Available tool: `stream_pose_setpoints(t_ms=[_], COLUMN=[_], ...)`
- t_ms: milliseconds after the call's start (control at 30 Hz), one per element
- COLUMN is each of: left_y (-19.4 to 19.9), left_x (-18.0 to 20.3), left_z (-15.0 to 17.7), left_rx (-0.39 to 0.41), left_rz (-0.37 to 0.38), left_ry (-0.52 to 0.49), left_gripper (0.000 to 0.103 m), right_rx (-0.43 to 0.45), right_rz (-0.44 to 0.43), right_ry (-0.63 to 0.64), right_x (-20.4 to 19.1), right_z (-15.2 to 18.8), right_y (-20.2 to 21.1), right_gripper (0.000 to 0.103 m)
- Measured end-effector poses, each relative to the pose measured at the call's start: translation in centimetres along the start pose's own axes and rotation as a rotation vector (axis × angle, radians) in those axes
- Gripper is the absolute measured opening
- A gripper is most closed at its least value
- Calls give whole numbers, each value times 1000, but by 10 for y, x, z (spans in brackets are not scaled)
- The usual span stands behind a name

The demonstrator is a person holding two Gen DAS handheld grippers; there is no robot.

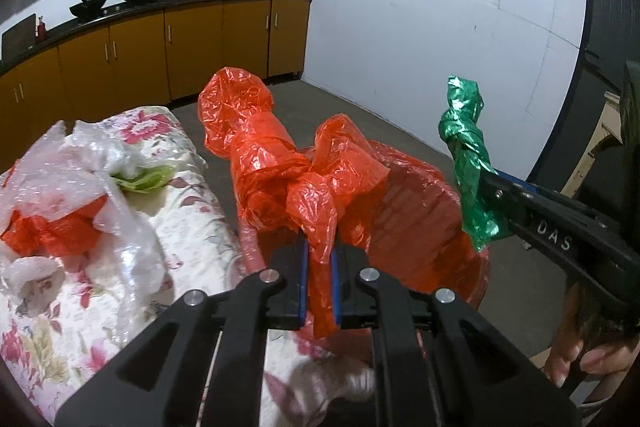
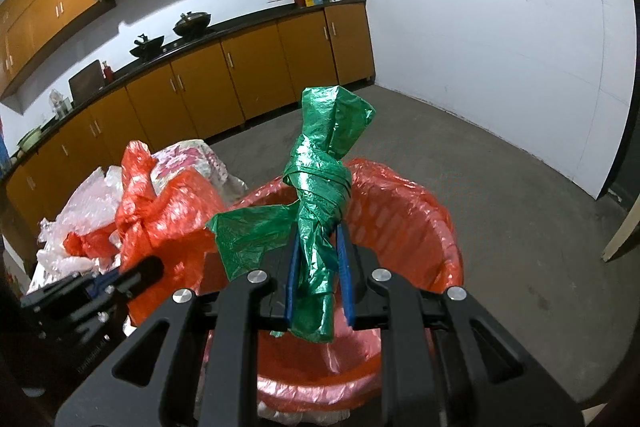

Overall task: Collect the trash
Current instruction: 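Carry both bags over the red basket and open both tools to drop them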

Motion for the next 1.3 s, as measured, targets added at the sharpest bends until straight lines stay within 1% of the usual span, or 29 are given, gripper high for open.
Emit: stream_pose_setpoints(t_ms=[33, 133, 167, 200, 233, 267, 333, 433, 467, 533, 633, 833, 1000, 1167, 1300], left_y=[-5, -13, -18, -20, -23, -25, -26, -23, -19, -9, 11, 52, 83, 113, 130], left_x=[2, 3, 3, 3, 3, 3, -1, -18, -27, -42, -70, -128, -168, -207, -234], left_z=[0, 0, 0, 1, 2, 4, 7, 15, 17, 20, 24, 30, 36, 42, 45], left_rx=[-5, -15, -24, -28, -32, -36, -44, -55, -53, -37, -3, 43, 80, 116, 133], left_rz=[5, 6, 6, 5, 5, 3, -5, -38, -58, -100, -185, -319, -407, -504, -559], left_ry=[0, 0, -1, -1, -2, -4, -6, 20, 38, 59, 84, 146, 188, 224, 266], left_gripper=[11, 17, 20, 26, 30, 31, 33, 34, 35, 42, 47, 48, 51, 53, 56], right_rx=[4, 8, 11, 14, 18, 19, 15, 5, 2, -1, -4, -14, -34, -63, -96], right_rz=[2, 5, 5, 6, 10, 12, 17, 20, 20, 14, -4, -70, -132, -214, -284], right_ry=[-5, -11, -12, -14, -16, -19, -28, -35, -34, -24, -5, 54, 98, 172, 230], right_x=[2, 8, 10, 12, 13, 14, 17, 22, 21, 18, 7, -36, -74, -129, -174], right_z=[0, 2, 0, 0, 0, -1, 4, 6, 2, 3, 3, 3, 7, 13, 18], right_y=[0, 0, -2, -2, -1, 0, 2, 3, 2, 4, 5, 5, 1, -11, -25], right_gripper=[19, 30, 39, 49, 53, 55, 55, 55, 55, 55, 55, 55, 55, 55, 55])
Point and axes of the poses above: each gripper's, at about its wrist camera, not at the fingertips, and y roughly against the way its jaws point, x to its right, z to its underside, the point moved 8 cm from there along -y, roughly the way its jaws point, and after that the axes turned 6 degrees about y, right-handed, at the moved point
